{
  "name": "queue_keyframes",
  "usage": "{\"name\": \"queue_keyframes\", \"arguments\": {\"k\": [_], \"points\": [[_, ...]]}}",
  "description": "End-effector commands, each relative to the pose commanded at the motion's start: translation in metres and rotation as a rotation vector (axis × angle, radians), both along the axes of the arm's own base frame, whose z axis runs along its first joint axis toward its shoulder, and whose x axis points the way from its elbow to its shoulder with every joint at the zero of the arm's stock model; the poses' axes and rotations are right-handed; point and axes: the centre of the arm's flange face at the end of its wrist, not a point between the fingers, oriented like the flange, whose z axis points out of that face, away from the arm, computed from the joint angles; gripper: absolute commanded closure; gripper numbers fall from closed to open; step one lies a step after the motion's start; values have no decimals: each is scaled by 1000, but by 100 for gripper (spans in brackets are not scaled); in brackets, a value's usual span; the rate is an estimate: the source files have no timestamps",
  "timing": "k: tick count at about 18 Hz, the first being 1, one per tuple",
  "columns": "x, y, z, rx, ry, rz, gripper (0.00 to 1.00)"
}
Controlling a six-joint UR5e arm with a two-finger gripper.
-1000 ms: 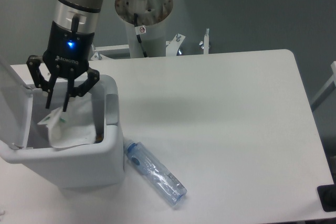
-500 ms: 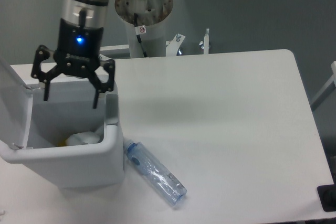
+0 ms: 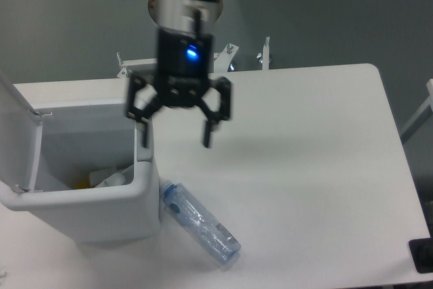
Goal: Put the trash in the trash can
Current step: 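Move the open gripper down toward the clear plastic bottle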
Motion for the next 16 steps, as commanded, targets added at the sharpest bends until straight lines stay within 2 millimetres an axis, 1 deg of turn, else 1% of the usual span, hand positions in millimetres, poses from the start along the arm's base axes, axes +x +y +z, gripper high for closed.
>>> {"name": "queue_keyframes", "arguments": {"k": [3, 5, 8, 10, 12, 13, 16], "points": [[-30, 7, -45, -54, -38, 22, 0], [-46, 17, -69, -69, -53, 28, 0], [-65, 31, -106, -97, -79, 31, 0], [-71, 33, -133, -148, -91, 50, 0], [-74, 36, -171, -198, -125, 54, 0], [-75, 39, -185, -222, -129, 57, 0], [-73, 47, -200, -250, -135, 60, 0]]}}
